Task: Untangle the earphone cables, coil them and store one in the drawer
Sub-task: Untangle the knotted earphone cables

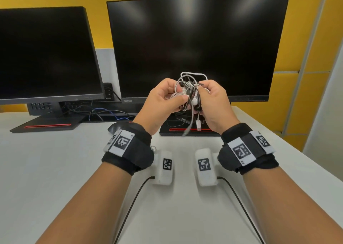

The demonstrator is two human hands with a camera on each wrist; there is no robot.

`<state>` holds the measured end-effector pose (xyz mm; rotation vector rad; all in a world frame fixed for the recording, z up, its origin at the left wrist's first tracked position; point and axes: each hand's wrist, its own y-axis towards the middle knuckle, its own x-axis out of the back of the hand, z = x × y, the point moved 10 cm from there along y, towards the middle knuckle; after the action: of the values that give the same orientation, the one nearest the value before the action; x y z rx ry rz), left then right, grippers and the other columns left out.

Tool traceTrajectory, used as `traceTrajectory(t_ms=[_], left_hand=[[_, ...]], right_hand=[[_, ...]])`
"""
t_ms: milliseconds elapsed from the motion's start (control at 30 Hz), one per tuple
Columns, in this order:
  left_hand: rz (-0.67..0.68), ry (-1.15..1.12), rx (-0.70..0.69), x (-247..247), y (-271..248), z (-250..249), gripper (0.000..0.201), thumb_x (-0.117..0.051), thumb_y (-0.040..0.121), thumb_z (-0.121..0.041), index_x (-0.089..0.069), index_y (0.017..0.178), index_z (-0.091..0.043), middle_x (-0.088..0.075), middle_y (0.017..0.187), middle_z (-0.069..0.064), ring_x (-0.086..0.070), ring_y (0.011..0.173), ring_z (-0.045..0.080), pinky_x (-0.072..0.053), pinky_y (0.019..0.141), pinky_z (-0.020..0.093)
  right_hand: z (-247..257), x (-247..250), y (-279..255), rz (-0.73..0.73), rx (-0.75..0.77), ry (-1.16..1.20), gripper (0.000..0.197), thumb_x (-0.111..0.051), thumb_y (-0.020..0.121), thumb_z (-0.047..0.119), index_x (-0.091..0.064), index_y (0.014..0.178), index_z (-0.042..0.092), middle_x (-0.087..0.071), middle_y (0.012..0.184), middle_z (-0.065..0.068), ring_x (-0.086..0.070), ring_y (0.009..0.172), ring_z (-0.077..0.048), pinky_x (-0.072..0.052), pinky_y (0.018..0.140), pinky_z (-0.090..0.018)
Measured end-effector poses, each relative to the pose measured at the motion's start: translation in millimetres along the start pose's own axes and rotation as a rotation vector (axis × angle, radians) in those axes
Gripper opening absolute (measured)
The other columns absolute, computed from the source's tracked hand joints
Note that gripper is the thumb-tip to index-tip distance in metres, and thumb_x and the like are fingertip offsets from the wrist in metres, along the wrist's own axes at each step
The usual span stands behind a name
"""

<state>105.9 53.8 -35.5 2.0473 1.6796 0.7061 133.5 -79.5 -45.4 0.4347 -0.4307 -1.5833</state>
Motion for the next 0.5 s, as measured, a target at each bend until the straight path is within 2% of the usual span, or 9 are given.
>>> traceTrajectory(t_ms=[100,167,267,333,367,400,433,500], left_hand=[[-0.069,-0.008,-0.040,4.3,-3.3,-3.8,0.015,-0.060,0.091,0.000,-0.051,0.091,-0.011,-0.064,0.099,0.021,-0.067,0.085,0.021,-0.056,0.082,0.037],[-0.132,-0.036,-0.058,11.3,-4.5,-4.7,0.013,-0.059,0.092,-0.001,-0.053,0.090,-0.013,-0.063,0.095,0.015,-0.065,0.086,0.020,-0.056,0.083,0.039],[-0.237,-0.088,-0.030,25.4,-4.3,-1.4,0.012,-0.047,0.099,-0.012,-0.055,0.090,-0.015,-0.064,0.081,0.005,-0.066,0.084,0.020,-0.058,0.081,0.036],[-0.316,-0.062,0.018,33.8,-5.0,3.5,0.017,-0.043,0.101,-0.015,-0.058,0.094,-0.018,-0.066,0.070,-0.001,-0.068,0.075,0.016,-0.057,0.072,0.031],[-0.343,-0.014,0.021,36.9,-5.3,4.9,0.015,-0.045,0.100,-0.015,-0.060,0.099,-0.019,-0.067,0.072,-0.001,-0.067,0.073,0.013,-0.056,0.068,0.029],[-0.347,0.043,0.009,37.9,-5.4,5.3,0.013,-0.051,0.098,-0.015,-0.059,0.107,-0.020,-0.069,0.082,-0.001,-0.066,0.075,0.012,-0.055,0.066,0.026],[-0.327,0.092,-0.008,36.6,-5.1,5.4,0.023,-0.058,0.095,-0.015,-0.056,0.116,-0.023,-0.068,0.099,0.001,-0.065,0.083,0.011,-0.054,0.069,0.025],[-0.226,0.158,-0.029,28.7,-3.0,7.7,0.047,-0.067,0.089,-0.018,-0.046,0.128,-0.035,-0.055,0.131,-0.003,-0.058,0.106,0.010,-0.052,0.084,0.026]], right_hand=[[3.0,5.0,-2.1,-0.048,-0.008,0.058,0.014,-0.045,0.101,0.012,-0.056,0.095,0.018,-0.066,0.085,-0.010,-0.064,0.064,-0.015,-0.052,0.050,-0.026],[4.3,7.7,-2.4,-0.067,-0.002,0.060,0.015,-0.045,0.101,0.010,-0.056,0.094,0.019,-0.064,0.080,-0.007,-0.060,0.060,-0.012,-0.051,0.049,-0.026],[8.8,13.9,-2.7,-0.099,0.040,0.038,0.013,-0.049,0.100,0.013,-0.058,0.095,0.019,-0.065,0.078,-0.003,-0.059,0.060,-0.009,-0.053,0.052,-0.025],[12.3,13.7,-3.1,-0.078,0.066,0.057,0.011,-0.049,0.101,0.013,-0.058,0.097,0.019,-0.067,0.083,-0.003,-0.064,0.064,-0.009,-0.055,0.056,-0.026],[13.3,10.9,-3.5,-0.046,0.068,0.083,0.011,-0.049,0.101,0.012,-0.058,0.098,0.018,-0.068,0.086,-0.004,-0.065,0.067,-0.012,-0.055,0.057,-0.027],[13.9,6.6,-3.9,-0.004,0.067,0.124,0.012,-0.049,0.101,0.011,-0.058,0.098,0.018,-0.069,0.087,-0.005,-0.065,0.067,-0.015,-0.054,0.057,-0.028],[14.6,2.1,-4.6,0.040,0.066,0.172,0.013,-0.048,0.101,0.008,-0.058,0.099,0.017,-0.069,0.086,-0.005,-0.062,0.066,-0.016,-0.052,0.055,-0.027],[16.5,-2.6,-6.2,0.083,0.078,0.207,0.015,-0.048,0.100,0.005,-0.058,0.100,0.016,-0.069,0.083,-0.004,-0.063,0.067,-0.016,-0.051,0.055,-0.026]])
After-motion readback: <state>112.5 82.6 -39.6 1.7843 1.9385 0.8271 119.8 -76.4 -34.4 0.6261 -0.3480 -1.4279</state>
